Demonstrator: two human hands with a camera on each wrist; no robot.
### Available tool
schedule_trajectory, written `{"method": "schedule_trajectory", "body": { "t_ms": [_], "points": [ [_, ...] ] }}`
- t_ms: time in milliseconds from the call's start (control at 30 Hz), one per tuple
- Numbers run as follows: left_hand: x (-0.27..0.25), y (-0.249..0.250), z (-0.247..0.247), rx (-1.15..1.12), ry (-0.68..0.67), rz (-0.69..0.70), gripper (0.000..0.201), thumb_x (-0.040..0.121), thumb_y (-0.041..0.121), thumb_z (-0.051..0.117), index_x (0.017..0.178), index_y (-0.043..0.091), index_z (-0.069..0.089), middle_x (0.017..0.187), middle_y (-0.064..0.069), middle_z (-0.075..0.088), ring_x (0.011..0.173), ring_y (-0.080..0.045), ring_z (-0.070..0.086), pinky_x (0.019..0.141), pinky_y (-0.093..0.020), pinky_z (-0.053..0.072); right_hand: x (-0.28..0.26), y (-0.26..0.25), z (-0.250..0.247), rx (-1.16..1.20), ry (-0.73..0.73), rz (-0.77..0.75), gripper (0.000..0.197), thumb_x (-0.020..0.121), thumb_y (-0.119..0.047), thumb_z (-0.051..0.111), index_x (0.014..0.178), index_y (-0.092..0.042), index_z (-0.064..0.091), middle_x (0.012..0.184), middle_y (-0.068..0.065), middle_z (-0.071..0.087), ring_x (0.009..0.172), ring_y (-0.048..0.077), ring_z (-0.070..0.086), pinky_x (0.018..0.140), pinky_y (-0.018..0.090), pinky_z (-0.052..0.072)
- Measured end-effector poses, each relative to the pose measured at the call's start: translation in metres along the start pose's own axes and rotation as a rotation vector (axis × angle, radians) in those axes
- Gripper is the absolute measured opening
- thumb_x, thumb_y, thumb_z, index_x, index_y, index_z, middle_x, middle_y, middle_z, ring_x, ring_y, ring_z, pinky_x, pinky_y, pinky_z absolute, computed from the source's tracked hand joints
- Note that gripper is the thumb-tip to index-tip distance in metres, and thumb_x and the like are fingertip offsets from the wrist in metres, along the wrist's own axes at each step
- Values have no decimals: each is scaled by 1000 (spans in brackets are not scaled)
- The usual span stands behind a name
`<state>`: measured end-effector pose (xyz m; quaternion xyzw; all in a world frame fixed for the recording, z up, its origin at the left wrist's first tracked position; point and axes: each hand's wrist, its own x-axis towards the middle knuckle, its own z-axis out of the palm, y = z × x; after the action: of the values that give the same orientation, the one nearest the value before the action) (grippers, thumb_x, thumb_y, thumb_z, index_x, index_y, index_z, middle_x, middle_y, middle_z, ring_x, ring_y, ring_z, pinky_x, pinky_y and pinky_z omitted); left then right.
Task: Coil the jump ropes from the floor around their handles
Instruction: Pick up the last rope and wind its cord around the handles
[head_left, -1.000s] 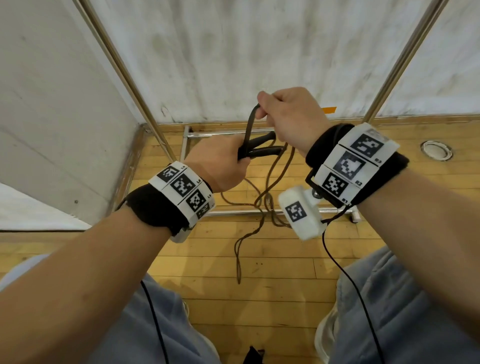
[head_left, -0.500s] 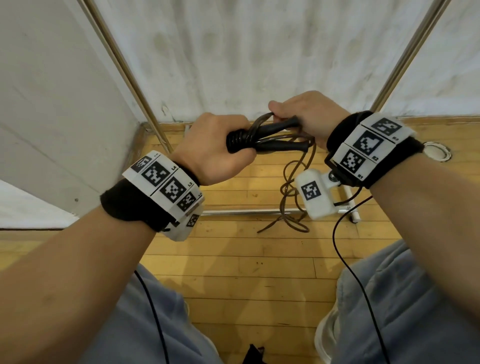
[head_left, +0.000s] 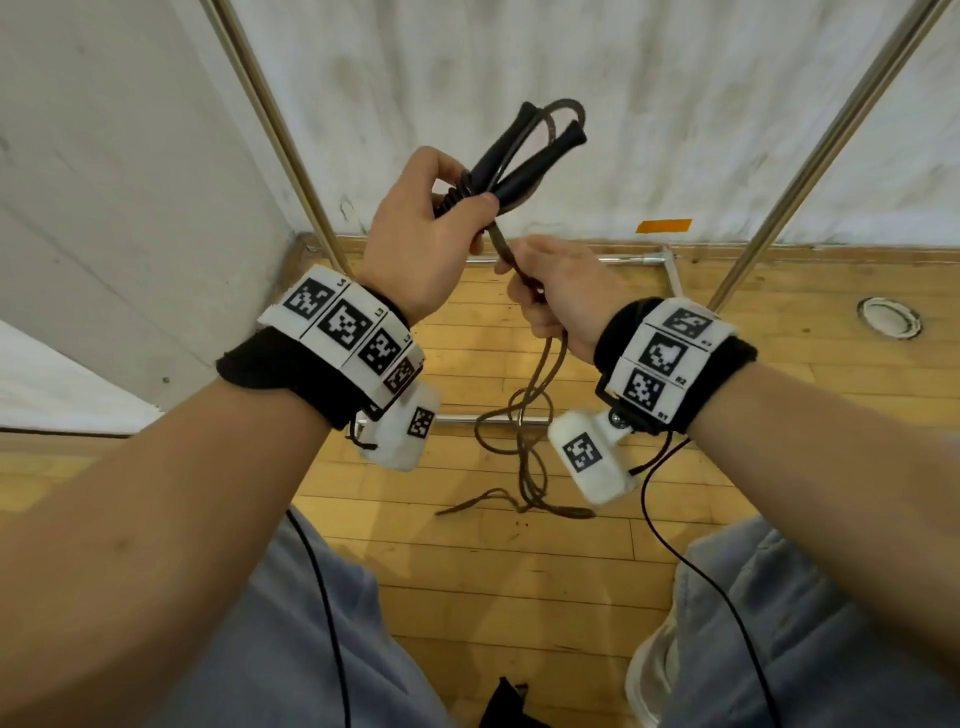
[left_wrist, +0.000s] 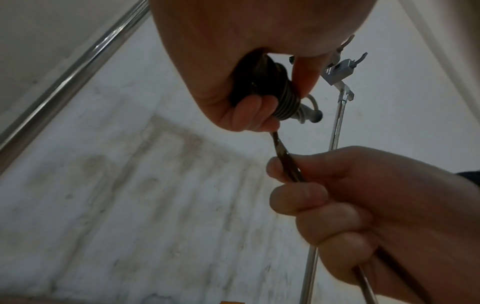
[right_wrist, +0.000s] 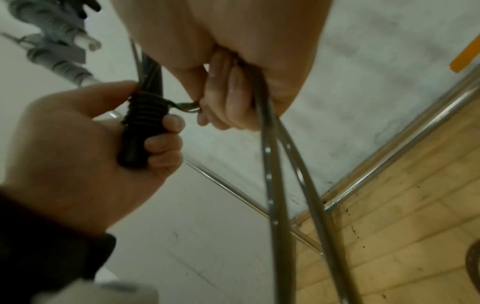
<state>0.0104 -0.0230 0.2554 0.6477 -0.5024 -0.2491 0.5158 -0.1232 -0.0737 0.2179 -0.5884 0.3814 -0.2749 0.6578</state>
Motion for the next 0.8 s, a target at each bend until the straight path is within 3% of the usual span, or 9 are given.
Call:
{"method": "schedule_trajectory", "body": {
  "t_ms": [133, 200, 300, 367, 500, 567, 633, 700, 800],
  "points": [
    [5, -1, -2, 26, -3, -8, 15, 84, 28, 56, 96, 18, 53, 67, 6, 61, 54, -8, 54, 54, -25, 39, -5, 2, 6, -482, 86, -212, 28, 96, -29, 47, 79, -14, 64, 53, -12, 44, 43, 2, 38, 47, 18, 31],
    [6, 0, -2, 72, -23, 3, 13, 86, 27, 56, 95, 18, 54, 69, 5, 61, 56, -7, 54, 57, -26, 40, -2, 1, 5, -664, 113, -247, 30, 95, -29, 50, 76, -8, 61, 56, -7, 43, 49, 7, 39, 52, 23, 33],
    [5, 1, 0, 93, -55, 11, 8, 87, 27, 58, 88, 23, 51, 70, 5, 61, 58, -7, 54, 59, -26, 40, 6, -6, -3, -947, 216, -249, 25, 95, -30, 49, 83, -16, 66, 64, -6, 46, 64, 12, 46, 59, 26, 33],
    [3, 2, 2, 96, -73, 20, 9, 87, 28, 59, 88, 23, 51, 75, 2, 62, 64, -12, 56, 60, -28, 42, 9, -9, -5, -946, 247, -220, 24, 96, -26, 48, 96, -14, 68, 65, -8, 49, 60, 8, 47, 55, 23, 34],
    [1, 8, 3, 60, -62, 42, 12, 88, 26, 60, 89, 17, 53, 71, 1, 62, 61, -10, 57, 60, -27, 42, 13, -9, 3, -833, 247, -202, 18, 95, -19, 50, 102, -15, 66, 77, -3, 57, 62, 10, 49, 62, 25, 41],
    [2, 10, 2, 43, -54, 47, 11, 88, 25, 61, 84, 18, 53, 66, 4, 61, 53, -5, 54, 57, -23, 40, 13, -9, 7, -678, 176, -165, 8, 89, -18, 59, 95, -18, 65, 79, -5, 57, 63, 9, 51, 60, 22, 41],
    [3, 11, -1, 31, -48, 51, 12, 88, 24, 61, 80, 20, 52, 62, 5, 61, 48, -4, 52, 53, -21, 37, 9, -11, 10, -488, 8, -93, 5, 86, -21, 65, 84, -19, 62, 79, -4, 61, 72, 12, 60, 65, 24, 48],
    [5, 12, -6, 23, -14, 50, 13, 88, 25, 60, 80, 21, 51, 63, 3, 61, 45, -4, 50, 51, -21, 35, 5, -11, 11, -328, -147, -51, 11, 91, -24, 59, 81, -20, 60, 78, -2, 67, 73, 17, 62, 69, 29, 52],
    [11, 10, -16, 15, 49, 42, 11, 89, 29, 58, 84, 22, 51, 66, 1, 61, 46, -4, 50, 50, -21, 35, 5, -12, 12, -396, -108, -132, 24, 99, -30, 42, 86, -21, 59, 59, -7, 60, 57, 11, 49, 59, 26, 43]
  ]
}}
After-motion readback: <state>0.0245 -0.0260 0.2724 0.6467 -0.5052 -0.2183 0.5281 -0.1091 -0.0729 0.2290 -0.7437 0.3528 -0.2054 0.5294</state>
